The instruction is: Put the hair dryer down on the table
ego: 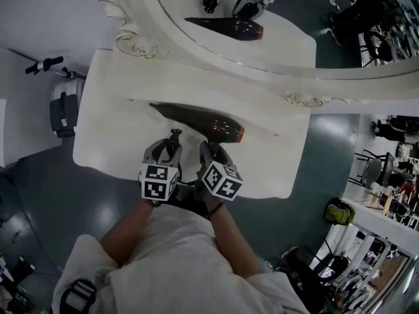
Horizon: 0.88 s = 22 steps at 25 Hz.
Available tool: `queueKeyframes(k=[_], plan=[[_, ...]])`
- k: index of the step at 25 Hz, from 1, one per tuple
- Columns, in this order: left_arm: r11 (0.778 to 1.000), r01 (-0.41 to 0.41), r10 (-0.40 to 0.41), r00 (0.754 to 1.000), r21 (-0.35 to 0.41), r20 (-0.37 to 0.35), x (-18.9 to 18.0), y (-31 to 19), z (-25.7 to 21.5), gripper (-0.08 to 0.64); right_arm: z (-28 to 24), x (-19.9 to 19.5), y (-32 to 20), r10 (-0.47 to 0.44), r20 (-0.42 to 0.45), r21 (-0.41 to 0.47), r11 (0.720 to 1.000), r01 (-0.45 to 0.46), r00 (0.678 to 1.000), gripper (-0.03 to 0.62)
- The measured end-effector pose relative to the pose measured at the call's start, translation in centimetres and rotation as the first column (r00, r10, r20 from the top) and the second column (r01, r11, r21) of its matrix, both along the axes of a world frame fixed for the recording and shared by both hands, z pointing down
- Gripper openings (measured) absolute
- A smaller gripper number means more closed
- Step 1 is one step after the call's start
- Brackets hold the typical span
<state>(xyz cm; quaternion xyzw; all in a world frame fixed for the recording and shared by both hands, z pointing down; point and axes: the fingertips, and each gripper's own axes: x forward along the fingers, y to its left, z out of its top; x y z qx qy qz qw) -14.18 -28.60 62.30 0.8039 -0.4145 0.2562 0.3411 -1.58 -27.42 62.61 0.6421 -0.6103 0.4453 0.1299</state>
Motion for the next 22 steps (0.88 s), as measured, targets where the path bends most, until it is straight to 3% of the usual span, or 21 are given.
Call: queueKeyframes(k=[22], plan=[[0.999,0.020,-0.019,0.999,-0.032,0.033,-1.2,-0.9,1.6,0.169,4.2,-0.8,-1.4,-0.047,0.022,-0.082,0.995,0.049,0.999,0.190]])
